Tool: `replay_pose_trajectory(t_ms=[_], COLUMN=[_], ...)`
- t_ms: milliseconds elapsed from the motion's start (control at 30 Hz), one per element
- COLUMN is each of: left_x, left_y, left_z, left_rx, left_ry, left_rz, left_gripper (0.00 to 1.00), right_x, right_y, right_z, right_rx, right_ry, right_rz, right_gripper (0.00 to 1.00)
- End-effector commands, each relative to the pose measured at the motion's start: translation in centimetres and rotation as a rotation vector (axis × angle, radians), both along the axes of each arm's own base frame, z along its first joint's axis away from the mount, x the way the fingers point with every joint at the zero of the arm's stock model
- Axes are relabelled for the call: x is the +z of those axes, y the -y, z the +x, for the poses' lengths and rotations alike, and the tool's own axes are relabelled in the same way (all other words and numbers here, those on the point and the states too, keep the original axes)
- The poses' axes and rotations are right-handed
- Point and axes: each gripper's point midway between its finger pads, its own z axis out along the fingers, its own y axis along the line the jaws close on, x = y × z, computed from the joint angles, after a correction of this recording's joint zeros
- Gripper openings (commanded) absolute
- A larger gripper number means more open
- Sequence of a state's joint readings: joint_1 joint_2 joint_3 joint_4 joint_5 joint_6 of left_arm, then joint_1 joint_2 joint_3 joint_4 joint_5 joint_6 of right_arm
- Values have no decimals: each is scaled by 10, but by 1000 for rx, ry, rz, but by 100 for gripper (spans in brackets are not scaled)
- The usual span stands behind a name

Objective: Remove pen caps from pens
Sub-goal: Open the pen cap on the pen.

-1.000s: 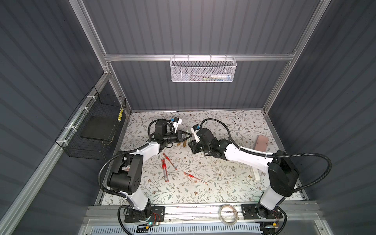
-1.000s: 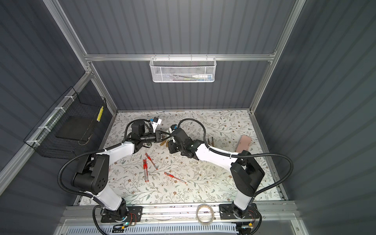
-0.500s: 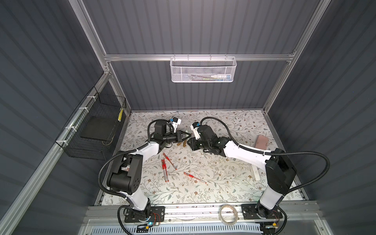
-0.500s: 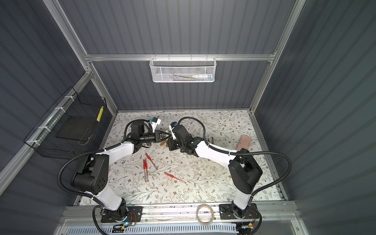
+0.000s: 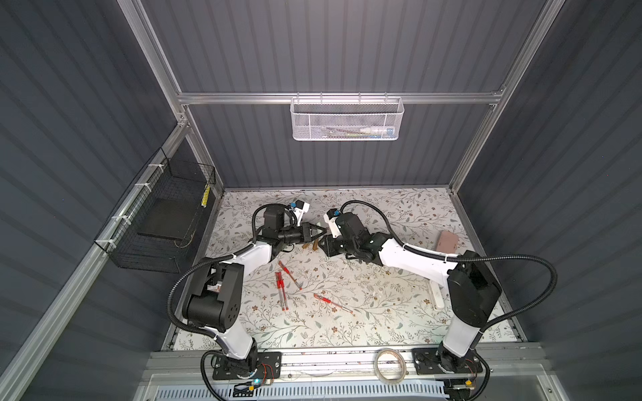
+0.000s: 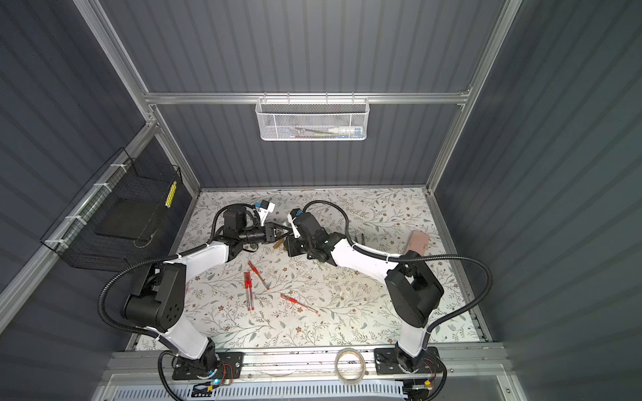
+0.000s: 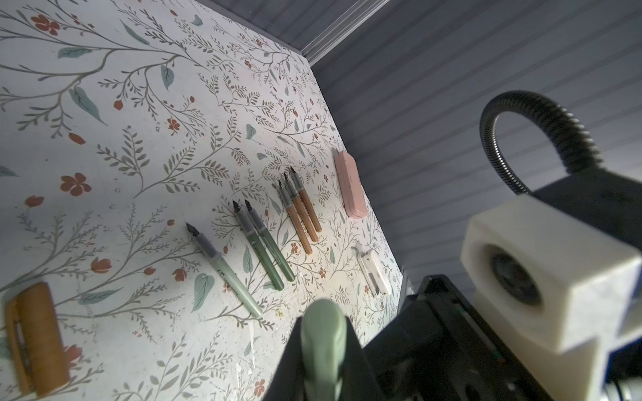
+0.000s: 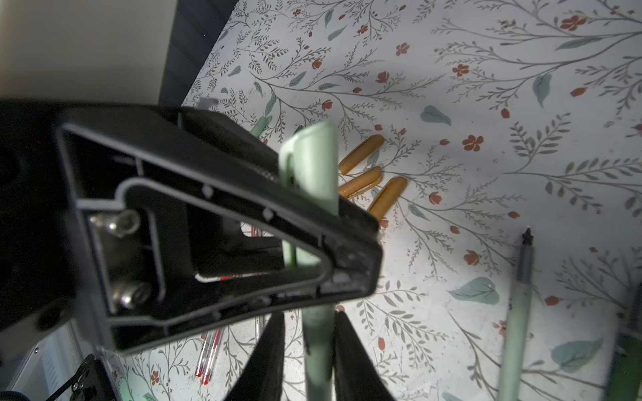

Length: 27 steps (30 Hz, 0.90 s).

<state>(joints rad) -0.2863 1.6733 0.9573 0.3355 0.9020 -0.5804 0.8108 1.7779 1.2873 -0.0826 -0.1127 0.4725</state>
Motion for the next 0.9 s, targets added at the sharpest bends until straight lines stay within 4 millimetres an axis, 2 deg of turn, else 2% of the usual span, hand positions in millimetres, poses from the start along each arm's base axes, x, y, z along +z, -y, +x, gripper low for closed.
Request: replay_pose_trajectory(t_ms=[0,167,233,433,600,700,767,867], left_x=[10,12,11,33,68,88,80,47], left_y=[-1,-4,-13,-72,-122,-148,-150,-153], left_z=[2,6,14,50,76,87,87,82], left_rx=[-4,12,52,223,332,400,400,418], left_ry=[35,44,48,49,70,77,72,31], left_rz=[-7,19,48,26,-48,-106,-56,100], left_gripper=[0,0,0,0,0,0,0,0], right_x=[-5,-10,-16,-34,-62,-72,-68,-53], right_y=[0,6,10,20,28,37,43,51], right_z=[0,-3,-8,-38,-68,-78,-77,-69], right_rx=[4,-13,-18,-4,29,23,8,-21], right_ry=[-16,-29,-40,-81,-139,-151,-131,-88], right_rz=[19,14,23,8,-55,-74,-81,-93], right_gripper=[21,2,0,0,0,0,0,0])
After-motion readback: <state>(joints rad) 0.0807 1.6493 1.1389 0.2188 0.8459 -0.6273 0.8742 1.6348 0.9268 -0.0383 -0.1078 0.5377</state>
